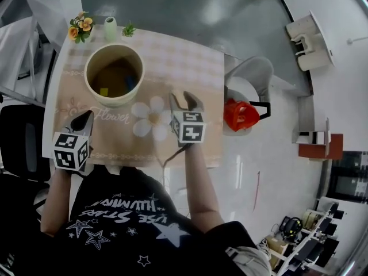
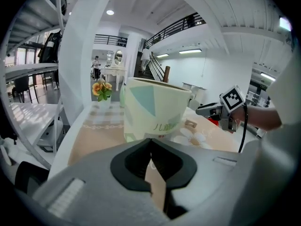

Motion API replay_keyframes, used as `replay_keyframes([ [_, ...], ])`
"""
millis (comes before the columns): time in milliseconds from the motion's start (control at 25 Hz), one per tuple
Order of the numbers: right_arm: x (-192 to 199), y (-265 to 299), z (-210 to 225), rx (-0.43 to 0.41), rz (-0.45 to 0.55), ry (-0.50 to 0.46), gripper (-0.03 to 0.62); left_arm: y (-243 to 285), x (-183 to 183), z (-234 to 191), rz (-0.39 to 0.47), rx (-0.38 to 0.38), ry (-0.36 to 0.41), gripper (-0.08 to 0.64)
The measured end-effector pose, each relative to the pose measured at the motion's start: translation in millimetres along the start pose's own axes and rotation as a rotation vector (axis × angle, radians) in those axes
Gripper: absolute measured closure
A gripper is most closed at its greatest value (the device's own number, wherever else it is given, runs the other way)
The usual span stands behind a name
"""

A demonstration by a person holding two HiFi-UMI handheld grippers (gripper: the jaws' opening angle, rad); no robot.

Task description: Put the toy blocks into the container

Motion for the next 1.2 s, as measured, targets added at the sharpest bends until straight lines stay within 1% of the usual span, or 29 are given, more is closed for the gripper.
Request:
replay_keyframes([
  [160, 20.0, 12.9, 14.0, -0.014, -0.079, 0.009, 0.402, 5.6, 3.7, 8.4, -0.023, -0.006, -0.002, 0.551],
  [240, 28.9, 19.8, 18.8, -0.028, -0.115, 0.012, 0.386, 7.5, 5.2, 12.3, -0.031, -0.007, -0.002, 0.549],
  [320, 36.0, 26.6, 22.4, -0.04, -0.145, 0.014, 0.385, 8.4, 8.2, 14.7, -0.043, -0.011, -0.001, 0.549],
  [560, 50.0, 45.9, 29.5, -0.062, -0.189, 0.011, 0.379, 8.5, 22.8, 17.7, -0.083, -0.036, -0.016, 0.549],
  [760, 56.0, 62.3, 30.3, -0.078, -0.232, -0.013, 0.38, 6.9, 24.0, 17.9, -0.074, -0.05, -0.026, 0.549],
  [800, 57.2, 63.8, 28.7, -0.086, -0.243, -0.022, 0.394, 6.2, 24.3, 17.3, -0.073, -0.05, -0.027, 0.549],
  [840, 58.1, 64.6, 27.1, -0.092, -0.252, -0.03, 0.437, 5.7, 24.7, 16.4, -0.073, -0.051, -0.028, 0.549],
  [880, 58.5, 65.0, 25.6, -0.094, -0.259, -0.035, 0.439, 5.1, 25.3, 15.2, -0.074, -0.052, -0.029, 0.549],
  [1000, 55.7, 63.2, 22.3, -0.103, -0.254, -0.012, 0.44, 3.2, 25.4, 11.3, -0.07, -0.058, -0.033, 0.549],
  [1120, 43.5, 54.4, 18.8, -0.123, -0.204, 0.041, 0.44, 0.9, 22.6, 7.9, -0.054, -0.058, -0.037, 0.549],
  [1200, 28.6, 46.5, 14.7, -0.131, -0.164, 0.045, 0.44, -1.1, 20.1, 4.5, -0.044, -0.058, -0.037, 0.549],
])
Point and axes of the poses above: the fingertips, and each gripper's own axes: y forward along the fingers, z to its right, x out of its underside, the point moved 6 cm from there along -y, backward along the fingers, and after that the axes turned 4 degrees about -x, right-handed, at the moved point
